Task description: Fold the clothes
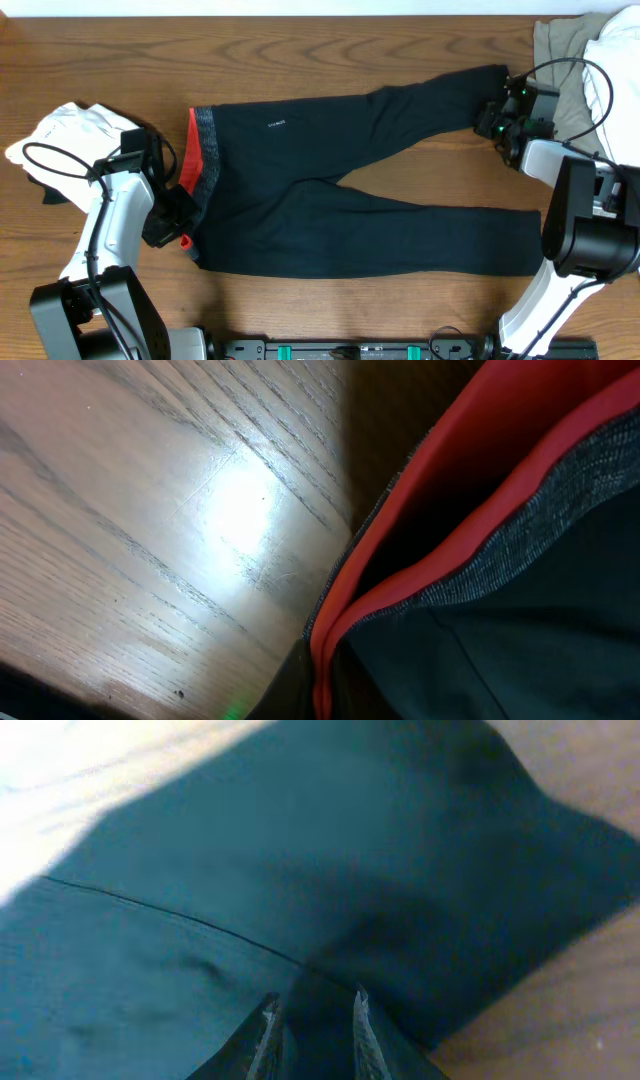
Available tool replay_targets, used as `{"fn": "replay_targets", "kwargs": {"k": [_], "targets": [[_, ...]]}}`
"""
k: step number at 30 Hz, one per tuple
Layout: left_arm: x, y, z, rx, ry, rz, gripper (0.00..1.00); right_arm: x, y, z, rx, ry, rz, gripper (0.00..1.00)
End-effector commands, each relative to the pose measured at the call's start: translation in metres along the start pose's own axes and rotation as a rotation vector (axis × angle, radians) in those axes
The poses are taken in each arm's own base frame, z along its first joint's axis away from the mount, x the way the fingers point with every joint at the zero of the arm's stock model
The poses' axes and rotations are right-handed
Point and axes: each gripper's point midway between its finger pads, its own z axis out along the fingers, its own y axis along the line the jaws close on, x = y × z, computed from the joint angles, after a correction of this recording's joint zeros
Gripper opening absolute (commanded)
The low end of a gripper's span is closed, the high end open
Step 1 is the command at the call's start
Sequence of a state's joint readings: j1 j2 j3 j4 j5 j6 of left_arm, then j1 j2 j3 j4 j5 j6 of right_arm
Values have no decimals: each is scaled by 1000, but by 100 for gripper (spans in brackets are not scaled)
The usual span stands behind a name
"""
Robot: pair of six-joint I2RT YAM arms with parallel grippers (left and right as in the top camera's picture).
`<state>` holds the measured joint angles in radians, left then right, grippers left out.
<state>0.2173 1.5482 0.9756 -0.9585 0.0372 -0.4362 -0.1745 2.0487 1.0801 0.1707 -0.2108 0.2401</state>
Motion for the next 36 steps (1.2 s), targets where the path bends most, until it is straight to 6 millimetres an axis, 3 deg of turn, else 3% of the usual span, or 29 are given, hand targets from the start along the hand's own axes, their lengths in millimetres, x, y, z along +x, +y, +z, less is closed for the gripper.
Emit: {"fn": "replay_targets", "kwargs": {"k": [1, 10, 13, 20, 24, 28, 36], "targets": [[-1, 4, -1, -19, -11, 16, 7, 11, -19, 6, 100, 26, 24, 23], [-1, 4, -1, -19, -12, 16, 7, 45, -63, -4, 275, 156, 40, 25], [-1, 4, -1, -19, -12, 16, 7, 59, -87, -15, 371, 216, 61, 26], [-1, 4, -1, -19, -12, 16, 7, 68, -114, -26, 400, 263, 124, 36], [-1, 4, -1, -19, -13, 16, 7, 68, -110, -24, 354, 266, 127, 52], [-1, 4, -1, -19, -12, 16, 7, 64, -94, -20, 275, 256, 128, 69], [-1, 4, -1, -19, -12, 16, 7, 21, -41, -24, 91, 156, 83, 84]]}}
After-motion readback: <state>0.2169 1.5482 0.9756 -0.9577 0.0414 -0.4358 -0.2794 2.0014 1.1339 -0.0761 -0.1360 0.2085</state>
